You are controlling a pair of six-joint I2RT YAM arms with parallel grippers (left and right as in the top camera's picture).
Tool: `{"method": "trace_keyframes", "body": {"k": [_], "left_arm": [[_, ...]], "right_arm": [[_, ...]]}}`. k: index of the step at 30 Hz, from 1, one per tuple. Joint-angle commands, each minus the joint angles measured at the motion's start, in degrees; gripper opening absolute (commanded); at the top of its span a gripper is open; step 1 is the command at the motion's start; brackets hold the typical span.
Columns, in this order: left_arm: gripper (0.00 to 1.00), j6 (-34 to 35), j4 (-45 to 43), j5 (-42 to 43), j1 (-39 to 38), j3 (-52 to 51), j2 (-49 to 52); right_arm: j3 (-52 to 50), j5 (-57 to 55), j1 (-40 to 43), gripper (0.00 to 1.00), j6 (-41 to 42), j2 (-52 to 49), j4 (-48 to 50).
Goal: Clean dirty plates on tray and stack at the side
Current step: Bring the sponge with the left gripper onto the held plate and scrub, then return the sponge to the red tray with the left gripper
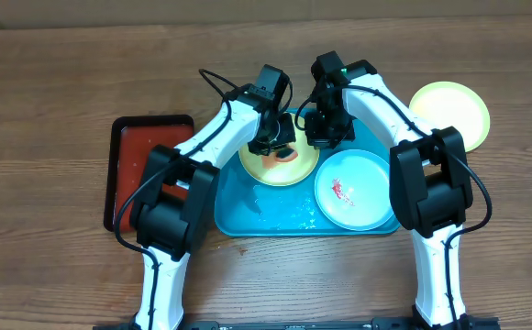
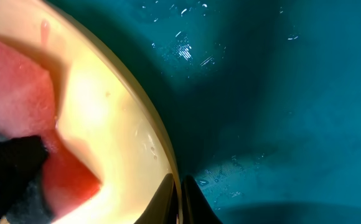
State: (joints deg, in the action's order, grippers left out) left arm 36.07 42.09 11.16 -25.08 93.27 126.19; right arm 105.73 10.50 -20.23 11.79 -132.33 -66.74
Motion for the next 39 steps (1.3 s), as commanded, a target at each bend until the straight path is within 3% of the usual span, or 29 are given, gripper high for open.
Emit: {"method": "trace_keyframes", "body": {"k": [1, 4, 10, 15, 23, 31, 34, 39], "left_arm": [[0.04, -2.14, 2.62, -11.15, 2.73, -0.02, 2.38], [0.04, -2.93, 7.19, -19.69, 4.28, 0.85, 2.36], [0.04, -5.77, 13.18, -22.29, 5.60, 6.71, 2.36], [0.04, -6.99, 16.81, -17.25, 5.03, 13.75, 2.36], [0.04, -8.87, 11.56, 3.56, 4.22, 14.05, 3.10], [0.04, -9.27, 12.13, 3.78, 0.55, 12.92, 8.57], [0.04, -10.27, 13.97, -0.44, -0.11, 12.92, 9.31], [0.04, -9.75, 18.88, -20.20, 0.13, 13.11, 9.01]], "right_arm": [[-1.60, -2.73, 0.44, 0.04, 0.46, -0.44, -0.26], [-1.60, -2.75, 0.44, 0.04, 0.44, -0.44, -0.24], [-1.60, -2.73, 0.44, 0.04, 0.46, -0.44, 0.44], [-1.60, -2.73, 0.44, 0.04, 0.46, -0.44, 0.39], [-1.60, -2.69, 0.44, 0.04, 0.48, -0.44, 0.57], [-1.60, -2.71, 0.44, 0.04, 0.48, -0.44, 0.66], [-1.60, -2.71, 0.44, 0.04, 0.48, -0.44, 0.63], [-1.60, -2.73, 0.44, 0.04, 0.46, -0.44, 0.63]]}}
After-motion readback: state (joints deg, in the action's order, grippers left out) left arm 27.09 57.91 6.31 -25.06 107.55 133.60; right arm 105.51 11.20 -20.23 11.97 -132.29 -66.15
